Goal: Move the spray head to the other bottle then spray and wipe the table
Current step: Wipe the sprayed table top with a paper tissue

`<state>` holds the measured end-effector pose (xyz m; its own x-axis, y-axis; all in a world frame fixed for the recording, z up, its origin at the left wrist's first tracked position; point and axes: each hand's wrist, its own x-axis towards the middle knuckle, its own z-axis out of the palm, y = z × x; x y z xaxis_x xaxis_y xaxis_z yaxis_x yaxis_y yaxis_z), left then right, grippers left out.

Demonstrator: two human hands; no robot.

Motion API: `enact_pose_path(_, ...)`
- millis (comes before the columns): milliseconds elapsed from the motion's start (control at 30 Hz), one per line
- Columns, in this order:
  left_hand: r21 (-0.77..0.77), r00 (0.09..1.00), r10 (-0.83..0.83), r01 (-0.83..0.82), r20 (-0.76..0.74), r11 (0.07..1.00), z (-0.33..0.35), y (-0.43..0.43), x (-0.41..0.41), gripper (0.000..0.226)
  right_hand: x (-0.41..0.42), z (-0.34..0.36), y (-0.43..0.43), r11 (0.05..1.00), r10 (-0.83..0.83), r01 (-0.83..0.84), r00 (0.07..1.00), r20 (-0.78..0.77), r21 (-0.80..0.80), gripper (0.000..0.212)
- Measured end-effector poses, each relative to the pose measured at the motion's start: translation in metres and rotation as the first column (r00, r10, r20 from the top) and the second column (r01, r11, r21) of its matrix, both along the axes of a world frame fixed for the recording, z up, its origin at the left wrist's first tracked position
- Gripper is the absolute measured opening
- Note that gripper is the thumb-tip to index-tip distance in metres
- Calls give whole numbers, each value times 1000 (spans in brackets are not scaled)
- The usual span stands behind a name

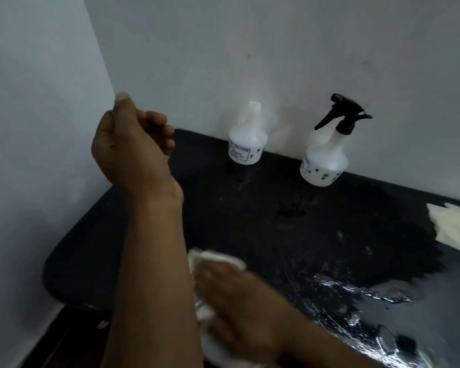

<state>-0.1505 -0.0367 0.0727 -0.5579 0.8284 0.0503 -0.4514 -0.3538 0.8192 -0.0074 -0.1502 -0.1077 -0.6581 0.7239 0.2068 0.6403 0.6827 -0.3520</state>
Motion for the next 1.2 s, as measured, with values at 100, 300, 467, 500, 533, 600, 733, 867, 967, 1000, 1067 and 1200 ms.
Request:
enact_pose_path(100,15,1000,-16,17,-10,1000,2,-3,8,37,100,28,15,943,-331,332,937,114,10,62)
enact_pose_path(300,21,1000,-18,18,1,1000,2,-2,5,38,214,35,32,759,-555,651,658,509,-14,67)
enact_pose_path(467,12,999,-39,39,-4,999,5,0,18,39,165,26,51,425,-832,905,401,384,-23,99)
enact_pose_path(500,21,999,-48,48,-15,999,5,0,22,39,140,26,54,482,-809,876,453,376,-17,93)
enact_pose_path(533,30,998,-53,54,-29,998,6,-1,25,40,113,26,56,582,-752,813,533,388,12,87)
enact_pose_path(600,40,997,-49,51,-58,998,6,-1,29,42,55,29,55,760,-615,648,700,362,38,84)
enact_pose_path(733,36,997,-27,30,-72,999,2,2,25,42,-39,39,43,939,-272,326,896,351,-107,84)
enact_pose_path(867,29,995,-29,31,-92,999,-3,2,20,39,-54,31,7,988,-136,105,930,340,110,50)
enact_pose_path(967,34,995,-23,26,-92,999,-3,3,17,37,-25,48,-10,999,-4,20,927,375,-37,52)
enact_pose_path(1000,36,996,-24,27,-89,999,-3,3,17,36,-15,47,-17,1000,11,-1,944,329,-28,49)
enact_pose_path(1067,31,997,-24,27,-73,999,-4,2,15,36,13,31,-28,986,117,-81,959,259,-147,39)
enact_pose_path(1200,39,998,-42,44,-48,998,-3,1,16,38,78,35,-71,959,-265,273,958,109,-71,43)
